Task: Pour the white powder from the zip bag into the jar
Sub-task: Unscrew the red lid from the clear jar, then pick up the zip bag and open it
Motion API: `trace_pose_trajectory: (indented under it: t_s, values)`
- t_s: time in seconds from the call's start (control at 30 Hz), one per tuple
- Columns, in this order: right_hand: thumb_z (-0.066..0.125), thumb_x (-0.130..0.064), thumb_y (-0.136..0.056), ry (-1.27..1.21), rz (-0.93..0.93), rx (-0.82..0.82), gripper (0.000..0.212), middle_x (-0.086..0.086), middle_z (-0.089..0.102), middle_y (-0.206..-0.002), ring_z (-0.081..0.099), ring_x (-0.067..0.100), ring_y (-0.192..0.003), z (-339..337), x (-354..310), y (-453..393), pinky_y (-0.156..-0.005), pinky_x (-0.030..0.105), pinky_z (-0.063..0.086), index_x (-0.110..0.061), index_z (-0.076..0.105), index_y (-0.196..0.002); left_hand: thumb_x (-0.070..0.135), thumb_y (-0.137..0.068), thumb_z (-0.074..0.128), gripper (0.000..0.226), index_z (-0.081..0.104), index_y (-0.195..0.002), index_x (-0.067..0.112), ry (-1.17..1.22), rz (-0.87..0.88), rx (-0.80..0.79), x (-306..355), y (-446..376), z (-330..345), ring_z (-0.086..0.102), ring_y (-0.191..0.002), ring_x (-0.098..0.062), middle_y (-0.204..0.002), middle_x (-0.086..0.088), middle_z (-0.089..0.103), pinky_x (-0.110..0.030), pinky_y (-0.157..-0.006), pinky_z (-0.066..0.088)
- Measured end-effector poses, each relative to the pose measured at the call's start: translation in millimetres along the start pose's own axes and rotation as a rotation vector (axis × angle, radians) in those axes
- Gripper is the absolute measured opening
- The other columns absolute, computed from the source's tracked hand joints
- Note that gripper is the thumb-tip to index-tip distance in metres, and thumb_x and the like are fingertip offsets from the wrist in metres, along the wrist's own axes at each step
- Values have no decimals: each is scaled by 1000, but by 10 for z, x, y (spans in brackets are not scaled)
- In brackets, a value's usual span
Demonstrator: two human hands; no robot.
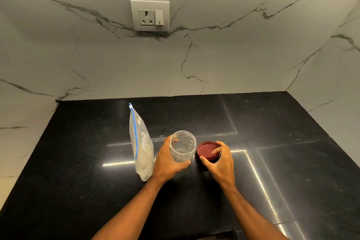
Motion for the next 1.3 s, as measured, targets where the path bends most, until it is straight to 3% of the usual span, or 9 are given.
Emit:
trace_pose_trajectory:
  t_s: [0.13, 0.37, 0.67, 0.8, 0.9, 1.0, 1.07, 1.13, 1.3]
  values:
    - [91, -24, -61, 41, -9, -33, 45, 3, 55, -126, 52, 14, -117, 85, 49, 22, -85, 5, 35, -18, 51, -80, 39, -54, 93, 99, 40, -137, 37, -2, -4, -4, -28, -10, 14, 52, -123, 3, -132, 19, 55, -20, -103, 45]
    - [90, -30, -61, 84, 14, -75, 45, 4, 55, -127, 52, 22, -121, 165, 128, 54, -92, 26, 42, -22, 49, -80, 38, -57, 93, 97, 37, -136, 43, 28, 0, -12, -10, 22, 17, 51, -122, 8, -130, 25, 53, -10, -98, 39]
    - [89, -32, -63, 116, 37, -126, 45, 3, 48, -140, 46, 23, -130, 185, 140, 69, -100, 28, 39, -22, 51, -87, 39, -62, 92, 100, 35, -144, 38, 41, -11, -51, -13, 113, 39, 49, -129, 3, -140, 20, 52, -24, -110, 43]
    - [89, -27, -66, 62, -12, -54, 43, 9, 44, -145, 41, 24, -135, -9, -56, 14, -107, 35, 37, -17, 57, -93, 36, -60, 90, 125, 11, -157, 31, 13, -66, -65, -76, 213, 18, 36, -142, -3, -156, 13, 36, -33, -118, 34]
    - [83, -26, -71, -8, -82, 37, 37, 4, 49, -138, 44, 23, -133, -226, -363, -72, -106, 42, 42, -17, 59, -97, 31, -65, 87, 126, 2, -158, 29, -61, -86, -75, -18, 407, -54, 26, -145, -3, -154, 19, 25, -24, -119, 23]
    - [73, -31, -76, -34, -188, 129, 33, 6, 56, -130, 51, 21, -124, -393, -846, -187, -102, 37, 44, -15, 61, -102, 28, -76, 81, 102, 19, -156, 28, -118, -54, -59, 245, 699, -259, 26, -141, 2, -151, 22, 26, -16, -116, 19]
    - [70, -28, -80, -54, -256, 159, 30, 5, 60, -123, 54, 19, -118, -436, -1238, -262, -99, 34, 46, -13, 63, -105, 26, -81, 78, 71, 46, -144, 31, -102, 19, -68, 535, 866, -445, 52, -125, 4, -139, 20, 53, -17, -110, 39]
    - [67, -26, -83, -97, -314, 161, 24, 0, 62, -114, 57, 17, -110, -428, -1645, -315, -93, 32, 48, -15, 63, -104, 20, -82, 78, 41, 68, -121, 31, -56, 106, -66, 897, 972, -687, 69, -96, -1, -106, 18, 73, -20, -87, 56]
    - [69, -23, -87, -146, -439, 34, 14, -3, 67, -97, 60, 9, -91, -124, -2559, -373, -78, 20, 49, -15, 66, -98, 9, -84, 68, 12, 75, -91, 16, 64, 355, 212, 1642, 698, -1673, 68, -64, -16, -75, 6, 72, -26, -60, 56]
Point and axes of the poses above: each hand's wrist, its own y-axis away from the middle knuckle, its own z-axis out of the palm, x = y × z, the point moved 10 cm from there along -y, towards the middle knuckle
